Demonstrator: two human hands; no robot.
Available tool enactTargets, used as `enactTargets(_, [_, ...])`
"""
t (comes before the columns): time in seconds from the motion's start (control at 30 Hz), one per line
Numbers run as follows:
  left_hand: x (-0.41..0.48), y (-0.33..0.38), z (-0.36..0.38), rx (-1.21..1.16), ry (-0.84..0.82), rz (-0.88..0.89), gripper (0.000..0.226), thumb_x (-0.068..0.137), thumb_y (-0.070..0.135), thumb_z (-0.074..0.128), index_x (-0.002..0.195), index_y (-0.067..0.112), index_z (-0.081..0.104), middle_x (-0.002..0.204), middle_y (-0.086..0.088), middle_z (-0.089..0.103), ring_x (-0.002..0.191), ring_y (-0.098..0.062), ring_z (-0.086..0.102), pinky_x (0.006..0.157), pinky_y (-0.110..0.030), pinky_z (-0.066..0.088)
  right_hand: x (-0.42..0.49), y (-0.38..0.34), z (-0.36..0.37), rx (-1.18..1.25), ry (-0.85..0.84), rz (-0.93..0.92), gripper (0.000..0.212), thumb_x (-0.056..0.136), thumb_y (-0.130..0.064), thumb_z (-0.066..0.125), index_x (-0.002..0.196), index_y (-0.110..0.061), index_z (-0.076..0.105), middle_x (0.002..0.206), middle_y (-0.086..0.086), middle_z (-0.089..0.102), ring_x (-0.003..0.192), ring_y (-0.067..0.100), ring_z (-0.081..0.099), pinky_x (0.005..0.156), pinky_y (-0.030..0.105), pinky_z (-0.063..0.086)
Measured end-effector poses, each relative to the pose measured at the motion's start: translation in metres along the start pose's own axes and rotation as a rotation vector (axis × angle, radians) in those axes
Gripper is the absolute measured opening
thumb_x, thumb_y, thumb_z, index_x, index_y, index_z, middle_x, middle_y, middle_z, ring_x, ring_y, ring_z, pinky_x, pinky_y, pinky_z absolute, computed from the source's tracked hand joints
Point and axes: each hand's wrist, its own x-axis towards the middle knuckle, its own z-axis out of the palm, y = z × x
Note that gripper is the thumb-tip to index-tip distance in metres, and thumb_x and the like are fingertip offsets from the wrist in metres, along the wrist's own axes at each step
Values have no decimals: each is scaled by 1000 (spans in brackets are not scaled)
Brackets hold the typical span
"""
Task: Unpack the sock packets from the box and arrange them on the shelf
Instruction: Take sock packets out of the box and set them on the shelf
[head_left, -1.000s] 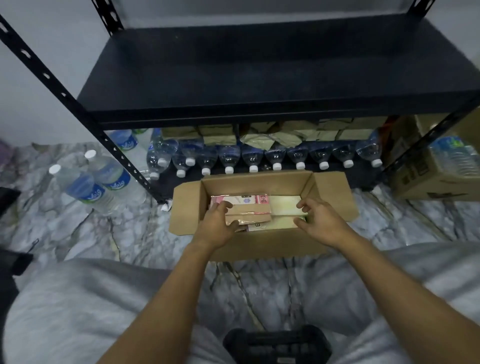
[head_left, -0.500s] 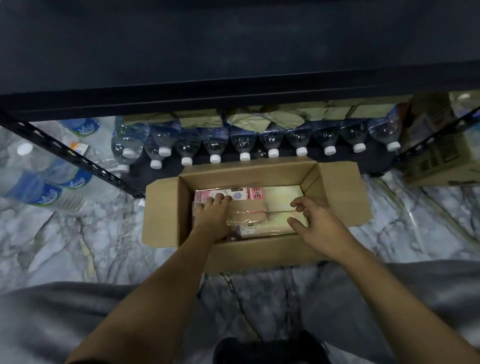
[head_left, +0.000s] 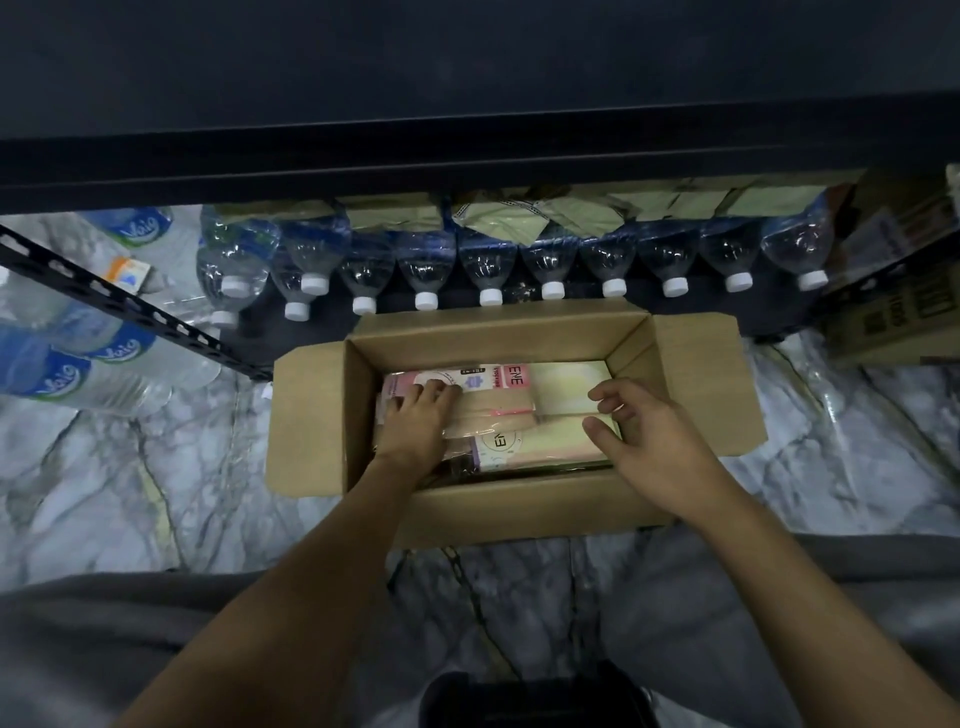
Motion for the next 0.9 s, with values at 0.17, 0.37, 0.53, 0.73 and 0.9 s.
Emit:
enactTargets(0.17, [-6, 4, -10, 8, 79, 8, 60, 86, 20, 62, 142, 23, 41, 139, -8, 44, 132, -31, 38, 111, -51, 27, 0, 3, 3, 2, -22, 22, 20, 86, -23, 64, 106, -24, 60, 100, -3, 61, 88, 11, 54, 79, 24, 41])
enactTargets(0.37, [-10, 3, -16, -7, 127, 23, 51, 90, 16, 59, 139, 24, 49, 130, -12, 49, 126, -35, 43, 107, -57, 33, 2, 2, 4, -22, -31, 31, 21, 87, -23, 63, 108, -22, 61, 101, -3, 60, 89, 13, 53, 74, 20, 35])
enactTargets(0.53, [-17, 3, -31, -76, 183, 61, 54, 86, 10, 62, 137, 23, 54, 120, -12, 53, 116, -34, 47, 97, -55, 41, 6, 2, 3, -29, -14, 42, 21, 87, -23, 63, 107, -21, 61, 100, -4, 59, 88, 13, 53, 73, 22, 36])
enactTargets(0.73, [-36, 5, -63, -201, 380, 97, 51, 77, 3, 68, 126, 17, 64, 101, -9, 57, 93, -32, 56, 70, -46, 51, 7, 2, -4, -35, 27, 49, 19, 87, -20, 63, 105, -17, 63, 95, -2, 59, 84, 14, 53, 74, 24, 41])
enactTargets(0.9, [-65, 7, -103, -207, 497, 157, 49, 74, 0, 71, 121, 14, 68, 98, -8, 59, 90, -31, 58, 69, -44, 54, 0, -2, -10, -76, 66, 10, 18, 85, -22, 64, 103, -18, 64, 94, -4, 58, 85, 16, 54, 79, 32, 49])
